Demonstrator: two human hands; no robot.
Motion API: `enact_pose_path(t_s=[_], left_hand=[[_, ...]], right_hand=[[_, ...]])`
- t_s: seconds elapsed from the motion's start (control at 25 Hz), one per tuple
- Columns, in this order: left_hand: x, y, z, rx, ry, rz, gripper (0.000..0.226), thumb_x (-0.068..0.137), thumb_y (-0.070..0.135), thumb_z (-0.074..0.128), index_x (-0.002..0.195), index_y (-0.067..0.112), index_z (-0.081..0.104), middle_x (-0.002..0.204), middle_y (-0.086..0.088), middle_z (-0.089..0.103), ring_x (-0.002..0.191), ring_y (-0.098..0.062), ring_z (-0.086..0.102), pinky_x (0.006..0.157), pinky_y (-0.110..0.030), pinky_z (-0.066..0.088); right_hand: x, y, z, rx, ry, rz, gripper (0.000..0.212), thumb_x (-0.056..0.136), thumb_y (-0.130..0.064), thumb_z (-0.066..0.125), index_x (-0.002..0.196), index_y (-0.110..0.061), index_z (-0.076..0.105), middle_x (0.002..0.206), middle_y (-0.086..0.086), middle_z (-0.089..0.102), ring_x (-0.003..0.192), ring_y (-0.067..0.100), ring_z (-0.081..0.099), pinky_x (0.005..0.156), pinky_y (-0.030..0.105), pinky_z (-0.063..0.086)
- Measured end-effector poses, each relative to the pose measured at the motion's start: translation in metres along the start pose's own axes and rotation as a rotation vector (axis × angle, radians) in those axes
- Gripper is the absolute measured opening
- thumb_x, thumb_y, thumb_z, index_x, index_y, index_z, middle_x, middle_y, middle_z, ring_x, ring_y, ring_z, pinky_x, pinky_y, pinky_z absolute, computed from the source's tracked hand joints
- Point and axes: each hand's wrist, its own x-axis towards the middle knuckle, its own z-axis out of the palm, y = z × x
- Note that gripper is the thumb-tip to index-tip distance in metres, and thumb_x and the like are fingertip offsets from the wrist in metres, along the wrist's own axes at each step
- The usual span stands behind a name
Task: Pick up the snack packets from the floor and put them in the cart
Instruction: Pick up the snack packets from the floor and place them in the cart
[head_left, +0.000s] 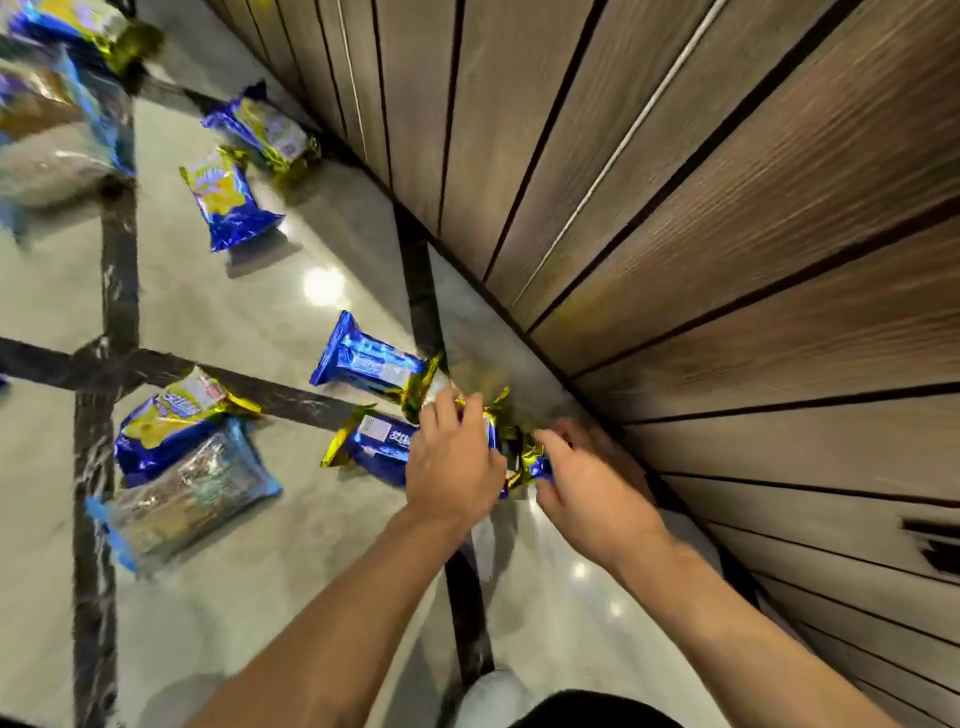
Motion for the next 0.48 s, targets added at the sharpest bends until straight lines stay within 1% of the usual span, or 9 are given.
enact_pose_path(t_s=[0.08,0.12,0.16,0.24,0.32,0.4,0.48], left_hand=[[0.008,-0.005,0.021,0.019,-0.002,0.022,0.069,0.086,0.038,0.058,0.146,0.020,0.030,0.151,-0.009,0.027,0.135,-0.028,0.027,0.107,-0.040,0.034],[0.011,-0.006,0.030,0.029,-0.009,0.019,0.070,0.085,0.040,0.058,0.147,0.020,0.029,0.151,-0.008,0.027,0.135,-0.028,0.028,0.107,-0.040,0.034],[0.012,-0.006,0.038,0.043,-0.012,0.011,0.071,0.085,0.042,0.057,0.147,0.021,0.029,0.151,-0.007,0.027,0.135,-0.028,0.029,0.106,-0.040,0.034],[0.013,-0.002,0.049,0.073,-0.006,0.003,0.068,0.086,0.045,0.056,0.145,0.022,0.030,0.152,-0.006,0.024,0.136,-0.028,0.030,0.106,-0.041,0.033],[0.014,0.002,0.055,0.111,-0.002,0.009,0.066,0.087,0.046,0.057,0.143,0.021,0.032,0.153,-0.007,0.025,0.135,-0.030,0.031,0.107,-0.041,0.032],[0.019,0.003,0.058,0.136,0.019,0.022,0.064,0.088,0.043,0.060,0.141,0.019,0.034,0.150,-0.009,0.030,0.133,-0.031,0.034,0.107,-0.041,0.035],[0.023,0.001,0.061,0.164,0.032,0.042,0.060,0.088,0.041,0.062,0.138,0.018,0.037,0.146,-0.009,0.033,0.129,-0.032,0.036,0.105,-0.041,0.039]], right_hand=[[0.014,0.009,0.021,-0.019,-0.003,-0.038,0.061,0.088,-0.035,0.051,0.145,-0.034,0.032,0.144,-0.005,0.037,0.129,0.022,0.037,0.103,0.037,0.036],[0.020,0.014,0.030,-0.032,-0.028,-0.056,0.067,0.087,-0.035,0.053,0.148,-0.035,0.028,0.146,-0.003,0.034,0.131,0.024,0.034,0.105,0.038,0.034],[0.025,0.019,0.039,-0.057,-0.059,-0.076,0.071,0.084,-0.034,0.056,0.149,-0.033,0.028,0.146,-0.001,0.035,0.131,0.026,0.034,0.105,0.041,0.034],[0.032,0.029,0.056,-0.128,-0.075,-0.110,0.076,0.075,-0.029,0.066,0.145,-0.028,0.035,0.139,0.007,0.044,0.124,0.035,0.043,0.100,0.047,0.039],[0.037,0.038,0.071,-0.169,-0.022,-0.083,0.081,0.067,-0.023,0.073,0.139,-0.025,0.036,0.128,0.010,0.053,0.109,0.038,0.054,0.090,0.049,0.046],[0.041,0.043,0.079,-0.192,-0.005,-0.084,0.080,0.073,-0.020,0.067,0.142,-0.027,0.028,0.122,0.011,0.056,0.100,0.038,0.057,0.087,0.048,0.047],[0.047,0.046,0.086,-0.199,-0.009,-0.101,0.076,0.083,-0.022,0.057,0.149,-0.033,0.019,0.123,0.010,0.054,0.101,0.037,0.055,0.088,0.047,0.046]])
